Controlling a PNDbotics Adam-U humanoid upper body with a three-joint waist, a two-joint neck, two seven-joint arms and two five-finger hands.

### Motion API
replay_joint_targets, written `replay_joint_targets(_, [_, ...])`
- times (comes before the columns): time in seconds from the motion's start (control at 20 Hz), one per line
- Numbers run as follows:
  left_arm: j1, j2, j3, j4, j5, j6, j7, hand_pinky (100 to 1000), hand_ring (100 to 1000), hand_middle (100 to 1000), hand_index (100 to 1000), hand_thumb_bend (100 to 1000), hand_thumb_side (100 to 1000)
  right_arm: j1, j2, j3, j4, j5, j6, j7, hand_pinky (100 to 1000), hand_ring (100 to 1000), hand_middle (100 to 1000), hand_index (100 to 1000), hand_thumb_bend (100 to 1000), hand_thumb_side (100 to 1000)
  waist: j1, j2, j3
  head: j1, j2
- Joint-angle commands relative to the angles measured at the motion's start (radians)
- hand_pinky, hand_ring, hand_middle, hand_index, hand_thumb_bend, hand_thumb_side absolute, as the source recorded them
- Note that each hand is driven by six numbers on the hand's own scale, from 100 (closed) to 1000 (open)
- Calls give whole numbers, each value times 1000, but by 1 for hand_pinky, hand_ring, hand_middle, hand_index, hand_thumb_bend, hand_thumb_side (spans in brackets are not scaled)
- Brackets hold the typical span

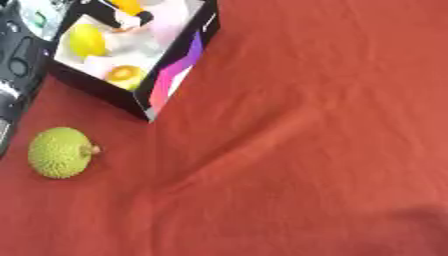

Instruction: Pick up objects on the table and place them in the box.

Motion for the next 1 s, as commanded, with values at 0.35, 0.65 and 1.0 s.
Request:
replay_joint_targets(0.35, [43,129,-78,-233,570,76,-112,774,783,733,855,100,303,80,-6,-29,-17,29,-13,-38,1000,828,718,788,100,495,-47,-81,90,-118,55])
replay_joint_targets(0.65, [164,268,-121,-539,851,221,-228,816,792,775,882,100,219,146,-2,-57,-17,34,-47,-74,1000,827,718,787,100,482,-84,-121,166,-192,88])
replay_joint_targets(1.0, [508,522,-156,-852,925,207,-205,830,793,766,874,100,244,177,3,-71,-17,34,-77,-92,1000,827,718,787,100,475,-105,-139,218,-241,101])
